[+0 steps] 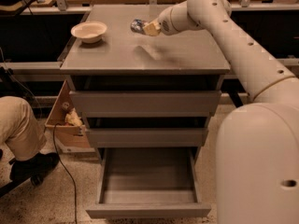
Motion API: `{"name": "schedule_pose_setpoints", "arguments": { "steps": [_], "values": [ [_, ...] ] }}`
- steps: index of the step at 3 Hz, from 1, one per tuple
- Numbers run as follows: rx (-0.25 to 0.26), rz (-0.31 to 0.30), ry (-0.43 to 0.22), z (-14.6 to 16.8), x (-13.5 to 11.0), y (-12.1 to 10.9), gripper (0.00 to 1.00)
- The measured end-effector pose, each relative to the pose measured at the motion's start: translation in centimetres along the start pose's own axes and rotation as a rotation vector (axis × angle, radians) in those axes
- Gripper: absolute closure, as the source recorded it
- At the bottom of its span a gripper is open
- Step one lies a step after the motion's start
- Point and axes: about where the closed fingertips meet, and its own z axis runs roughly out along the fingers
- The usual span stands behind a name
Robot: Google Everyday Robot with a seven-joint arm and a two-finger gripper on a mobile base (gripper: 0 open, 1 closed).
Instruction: Place redbull can into bottom drawer
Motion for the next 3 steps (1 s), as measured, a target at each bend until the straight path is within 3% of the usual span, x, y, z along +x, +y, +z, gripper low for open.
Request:
{"name": "schedule_pose_setpoints", "arguments": {
  "steps": [2,3],
  "values": [
    [-0.122,-0.047,-0.03,-5.6,0.8,5.7,1.0],
    [-0.229,-0.057,-0.037,-8.9,1.8,9.7,1.0]
  ]
}}
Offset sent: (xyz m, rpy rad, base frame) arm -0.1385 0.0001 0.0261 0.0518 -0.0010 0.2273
